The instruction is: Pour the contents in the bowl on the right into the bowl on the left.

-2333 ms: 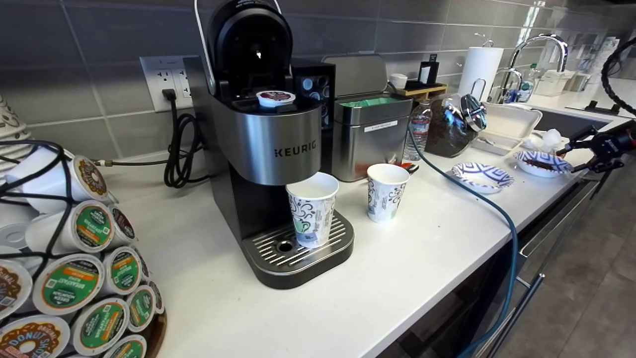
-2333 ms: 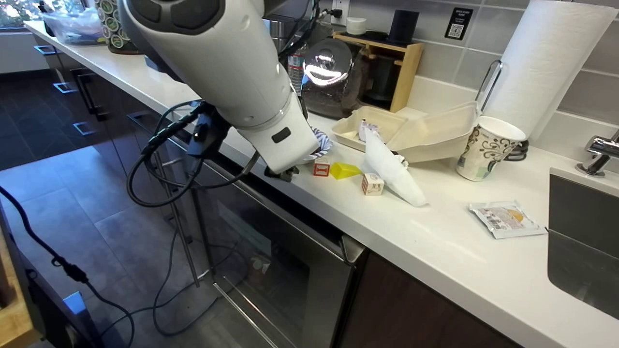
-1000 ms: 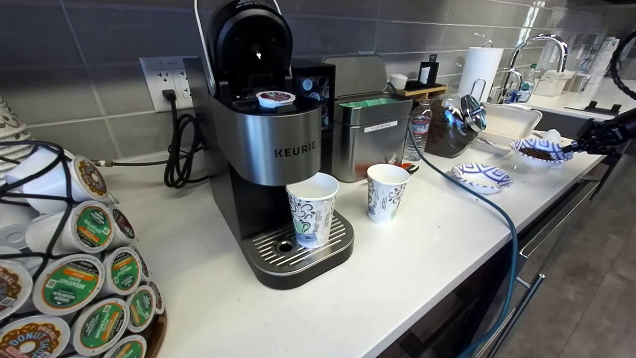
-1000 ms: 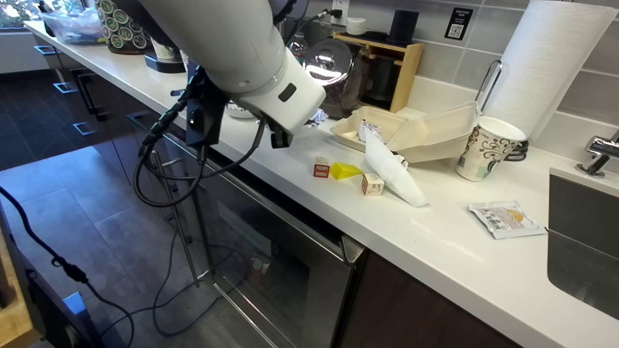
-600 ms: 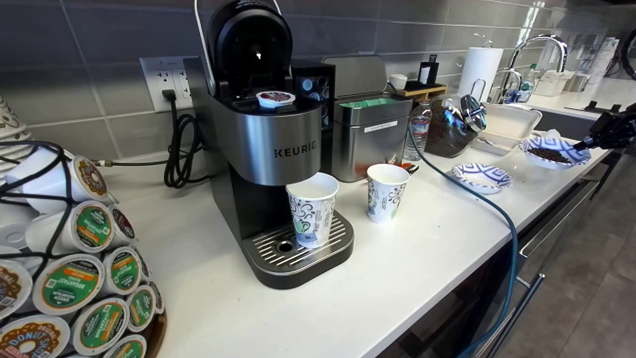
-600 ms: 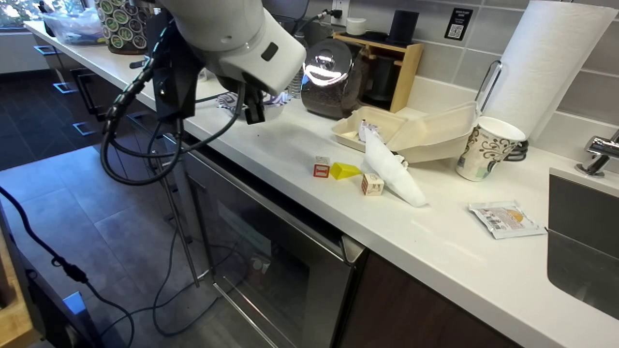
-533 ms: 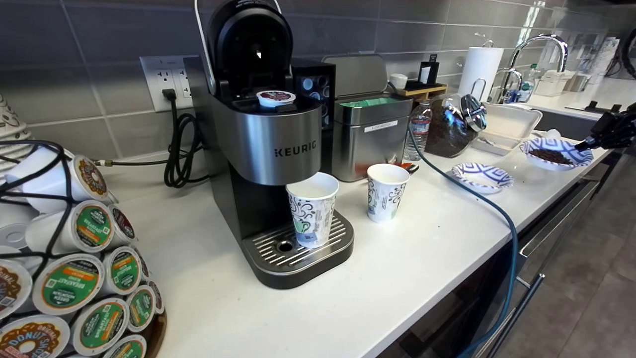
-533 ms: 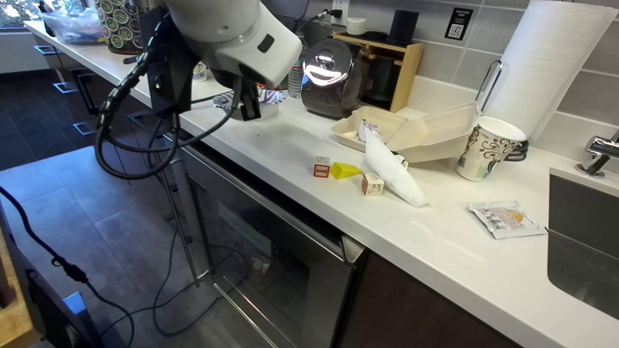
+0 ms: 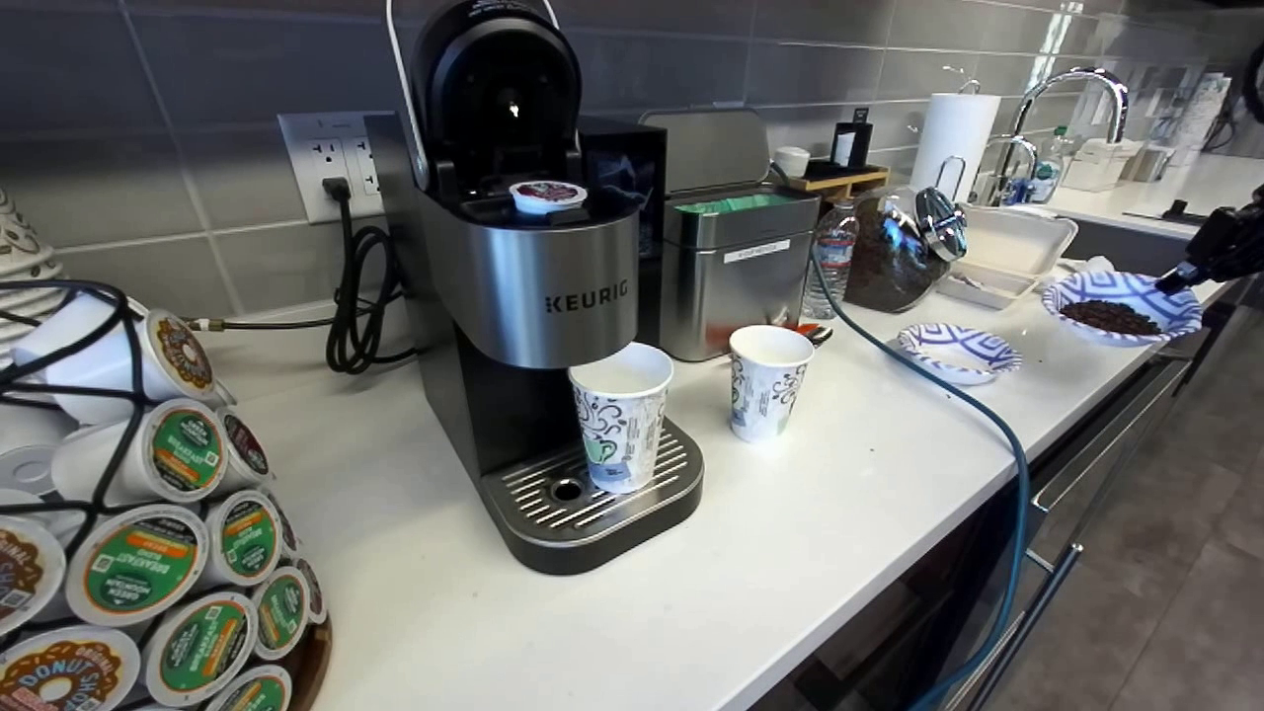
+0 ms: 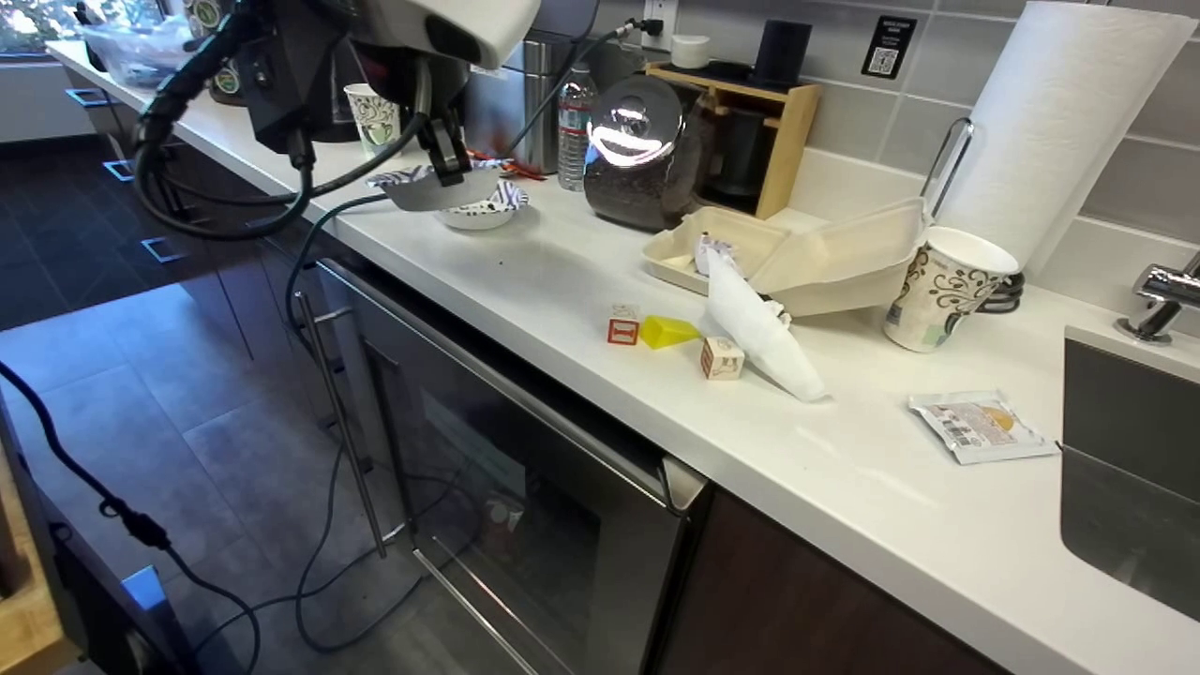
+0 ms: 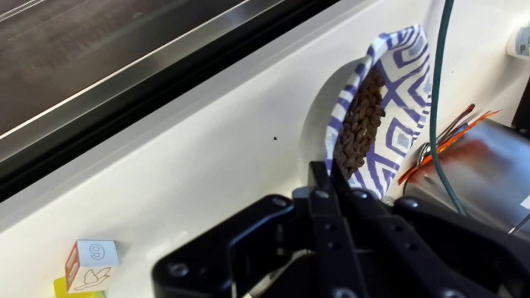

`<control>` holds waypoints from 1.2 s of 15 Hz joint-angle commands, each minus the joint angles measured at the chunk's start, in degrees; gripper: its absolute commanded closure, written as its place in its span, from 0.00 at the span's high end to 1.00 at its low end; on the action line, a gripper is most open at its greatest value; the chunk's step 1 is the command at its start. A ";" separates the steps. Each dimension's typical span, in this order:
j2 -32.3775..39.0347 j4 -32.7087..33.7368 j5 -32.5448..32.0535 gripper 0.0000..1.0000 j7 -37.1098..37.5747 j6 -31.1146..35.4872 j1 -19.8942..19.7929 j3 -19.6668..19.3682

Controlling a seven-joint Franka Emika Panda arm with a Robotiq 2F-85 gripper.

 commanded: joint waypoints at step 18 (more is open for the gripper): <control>-4.61 -5.56 -9.11 0.01 17.87 29.73 10.86 8.00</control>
